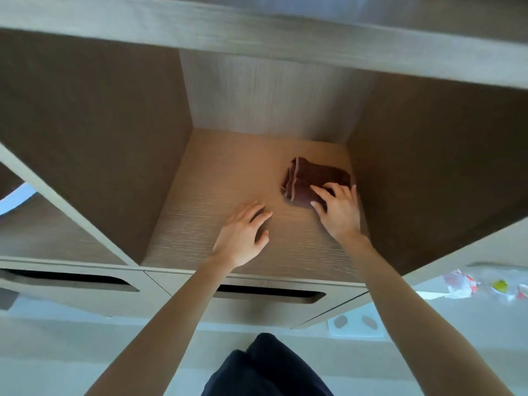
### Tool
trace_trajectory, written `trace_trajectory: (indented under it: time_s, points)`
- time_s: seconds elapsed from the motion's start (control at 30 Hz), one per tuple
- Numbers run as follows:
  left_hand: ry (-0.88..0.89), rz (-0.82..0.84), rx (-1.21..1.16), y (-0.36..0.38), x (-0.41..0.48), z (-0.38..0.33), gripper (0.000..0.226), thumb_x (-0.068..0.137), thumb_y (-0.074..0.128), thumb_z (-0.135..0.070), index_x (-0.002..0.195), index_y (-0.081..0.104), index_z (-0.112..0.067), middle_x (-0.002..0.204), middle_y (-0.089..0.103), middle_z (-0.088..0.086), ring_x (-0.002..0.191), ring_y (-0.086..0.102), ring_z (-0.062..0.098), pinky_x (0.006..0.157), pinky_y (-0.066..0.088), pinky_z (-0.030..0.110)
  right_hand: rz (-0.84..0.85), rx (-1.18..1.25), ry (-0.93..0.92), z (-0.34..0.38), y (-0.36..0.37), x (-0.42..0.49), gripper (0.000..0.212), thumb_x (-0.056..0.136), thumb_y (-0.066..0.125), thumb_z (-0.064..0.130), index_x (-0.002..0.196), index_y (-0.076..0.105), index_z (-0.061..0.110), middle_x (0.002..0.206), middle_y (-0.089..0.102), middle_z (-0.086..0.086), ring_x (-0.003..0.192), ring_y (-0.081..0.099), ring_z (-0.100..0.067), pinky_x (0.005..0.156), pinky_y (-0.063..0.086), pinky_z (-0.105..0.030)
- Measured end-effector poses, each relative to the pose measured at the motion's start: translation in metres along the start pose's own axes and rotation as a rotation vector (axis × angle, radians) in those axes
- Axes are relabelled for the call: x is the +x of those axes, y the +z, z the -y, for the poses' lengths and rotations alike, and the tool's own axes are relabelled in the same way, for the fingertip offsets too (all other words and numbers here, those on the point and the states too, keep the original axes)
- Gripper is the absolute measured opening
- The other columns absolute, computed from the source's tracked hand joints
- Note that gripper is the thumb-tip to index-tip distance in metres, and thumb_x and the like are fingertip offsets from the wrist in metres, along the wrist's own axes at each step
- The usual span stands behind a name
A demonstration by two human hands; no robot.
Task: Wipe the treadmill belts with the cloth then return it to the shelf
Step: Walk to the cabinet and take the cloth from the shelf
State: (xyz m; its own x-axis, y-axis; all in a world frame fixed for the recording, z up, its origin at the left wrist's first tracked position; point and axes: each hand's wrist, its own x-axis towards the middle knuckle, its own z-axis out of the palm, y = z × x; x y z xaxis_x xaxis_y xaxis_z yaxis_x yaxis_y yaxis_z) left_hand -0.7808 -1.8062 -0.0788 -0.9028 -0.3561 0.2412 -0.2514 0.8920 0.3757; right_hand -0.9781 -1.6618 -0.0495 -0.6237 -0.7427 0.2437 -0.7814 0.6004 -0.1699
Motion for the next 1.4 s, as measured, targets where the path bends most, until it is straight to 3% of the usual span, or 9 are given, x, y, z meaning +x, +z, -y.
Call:
trace_trajectory:
  time_s: [0.2,0.43,0.53,0.6,0.77,0.9,1.07,1.27,1.4]
  points:
    - [-0.049,0.054,-0.036,-0.014,-0.036,-0.013,0.052,0.093,0.051,-0.029,0.142,0.038,-0.015,0.151,0.034,0.001,0.141,0.025,0.014,0.116,0.001,0.027,-0.036,0.089,0.003,0.028,-0.02,-0.075,0.038,0.081,0.074,0.025,0.118,0.067,0.019,0.113,0.066,-0.009,0.106,0.059,-0.033,0.109,0.032,-0.056]
    - [0.102,0.081,-0.067,-0.03,-0.046,-0.041,0.055,0.094,0.05,-0.028,0.144,0.034,-0.014,0.153,0.027,0.001,0.141,0.023,0.014,0.116,0.01,0.035,-0.098,0.141,-0.069,0.039,-0.037,-0.129,0.035,0.074,0.081,0.024,0.106,0.073,0.016,0.104,0.07,-0.002,0.098,0.065,-0.026,0.107,0.033,-0.057]
    - [0.191,0.092,-0.024,-0.028,-0.025,-0.049,0.051,0.096,0.047,-0.027,0.144,0.036,-0.014,0.153,0.029,0.001,0.142,0.024,0.017,0.117,0.016,0.037,-0.145,0.215,-0.071,0.035,-0.043,-0.116,0.034,0.077,0.078,0.024,0.108,0.071,0.013,0.107,0.069,-0.003,0.105,0.062,-0.026,0.108,0.032,-0.059]
    - [0.229,0.106,0.025,-0.024,-0.008,-0.053,0.05,0.097,0.044,-0.027,0.144,0.034,-0.015,0.154,0.028,0.0,0.142,0.023,0.017,0.116,0.014,0.034,-0.09,0.271,-0.076,0.035,-0.045,-0.1,0.042,0.078,0.077,0.026,0.116,0.067,0.009,0.116,0.065,-0.008,0.114,0.058,-0.029,0.108,0.032,-0.058]
    - [0.19,0.195,0.08,-0.011,0.022,-0.043,0.052,0.1,0.034,-0.025,0.149,0.021,-0.014,0.158,0.014,-0.001,0.145,0.006,0.013,0.118,0.004,0.03,0.189,0.285,-0.089,0.02,-0.038,-0.076,0.073,0.08,0.069,0.048,0.139,0.047,0.011,0.141,0.045,-0.01,0.133,0.039,-0.028,0.113,0.026,-0.05]
    - [0.187,0.241,0.014,-0.008,0.021,-0.032,0.053,0.101,0.035,-0.028,0.149,0.018,-0.014,0.158,0.009,-0.001,0.145,0.005,0.012,0.117,0.0,0.026,0.14,0.247,-0.142,0.011,-0.027,-0.08,0.09,0.073,0.052,0.072,0.139,0.046,0.011,0.142,0.046,-0.009,0.13,0.043,-0.029,0.109,0.031,-0.05]
    - [0.112,0.194,-0.063,0.001,0.011,-0.038,0.052,0.099,0.039,-0.019,0.147,0.024,-0.009,0.156,0.019,0.004,0.143,0.018,0.016,0.117,0.002,0.029,0.077,0.173,-0.133,0.029,-0.015,-0.074,0.101,0.064,0.049,0.082,0.139,0.047,0.014,0.138,0.051,-0.005,0.123,0.05,-0.028,0.101,0.039,-0.049]
    - [0.063,0.201,-0.133,-0.008,0.006,-0.03,0.05,0.1,0.037,-0.018,0.148,0.023,-0.014,0.156,0.019,-0.001,0.144,0.013,0.009,0.118,0.001,0.032,0.085,0.142,-0.158,0.051,-0.007,-0.055,0.095,0.062,0.053,0.081,0.136,0.051,0.021,0.133,0.053,0.001,0.117,0.051,-0.026,0.097,0.04,-0.046]
    - [-0.01,0.179,-0.005,-0.021,-0.019,-0.004,0.051,0.1,0.037,-0.033,0.147,0.025,-0.018,0.155,0.023,-0.003,0.144,0.013,0.009,0.118,-0.003,0.034,0.046,0.136,-0.172,0.053,-0.002,-0.053,0.071,0.062,0.06,0.071,0.119,0.062,0.027,0.124,0.057,0.002,0.11,0.053,-0.027,0.092,0.04,-0.044]
